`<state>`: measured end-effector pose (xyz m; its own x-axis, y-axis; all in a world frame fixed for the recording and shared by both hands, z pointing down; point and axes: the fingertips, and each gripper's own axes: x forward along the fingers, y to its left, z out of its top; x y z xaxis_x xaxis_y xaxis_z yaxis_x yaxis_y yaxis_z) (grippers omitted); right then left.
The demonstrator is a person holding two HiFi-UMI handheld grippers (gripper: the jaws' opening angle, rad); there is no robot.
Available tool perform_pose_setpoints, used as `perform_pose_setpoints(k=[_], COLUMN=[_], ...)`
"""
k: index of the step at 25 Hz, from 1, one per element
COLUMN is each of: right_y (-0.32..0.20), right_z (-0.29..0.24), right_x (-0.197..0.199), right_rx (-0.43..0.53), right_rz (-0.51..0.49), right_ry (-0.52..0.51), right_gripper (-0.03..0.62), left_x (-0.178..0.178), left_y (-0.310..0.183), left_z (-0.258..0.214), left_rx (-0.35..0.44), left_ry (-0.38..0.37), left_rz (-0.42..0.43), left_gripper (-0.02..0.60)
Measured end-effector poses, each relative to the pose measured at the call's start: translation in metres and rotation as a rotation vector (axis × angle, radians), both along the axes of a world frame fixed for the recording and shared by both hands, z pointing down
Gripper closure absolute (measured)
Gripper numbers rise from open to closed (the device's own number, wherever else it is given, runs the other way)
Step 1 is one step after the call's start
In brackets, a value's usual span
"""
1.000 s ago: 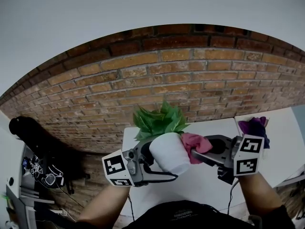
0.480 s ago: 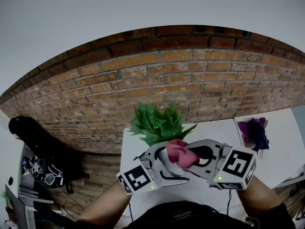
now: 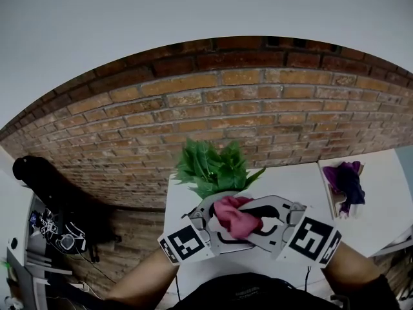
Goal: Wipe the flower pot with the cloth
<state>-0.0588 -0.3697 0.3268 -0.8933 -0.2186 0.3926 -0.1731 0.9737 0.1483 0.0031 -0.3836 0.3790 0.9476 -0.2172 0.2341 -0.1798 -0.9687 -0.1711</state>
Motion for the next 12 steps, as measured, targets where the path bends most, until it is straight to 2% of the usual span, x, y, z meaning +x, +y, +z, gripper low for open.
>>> perform_pose_setpoints(k=[3,7,10,12], right_y=[-0.02,-0.037,-0.04,-0.04], right_z=[-0.018,-0.039,-0.053,-0.059], right_x=[0.02,0.046,0.056,0.059], right_rx=[-0.081,-0.213,-0.249,-0.243], right_rz=[0.08,0.123,0.132,0.134], right_ry=[-0.124,-0.308,-0.422,-0.46], right_gripper=[0.497,0.499,0.499,0.5], left_x=[-0.011,-0.029,-0.043,-0.055], left_y=[0.002,-0.002,-0.006,-0.009], left_z=[-0.028,-0.064,-0.087,-0.101], left_rx=[-0.119,-0.251,-0.333,-0.39], left_ry=[0.203,0.464,0.648,0.771], left_rz=[0.016,0.062,0.099,0.121], left_gripper=[0.067,0.067,0.067,0.067])
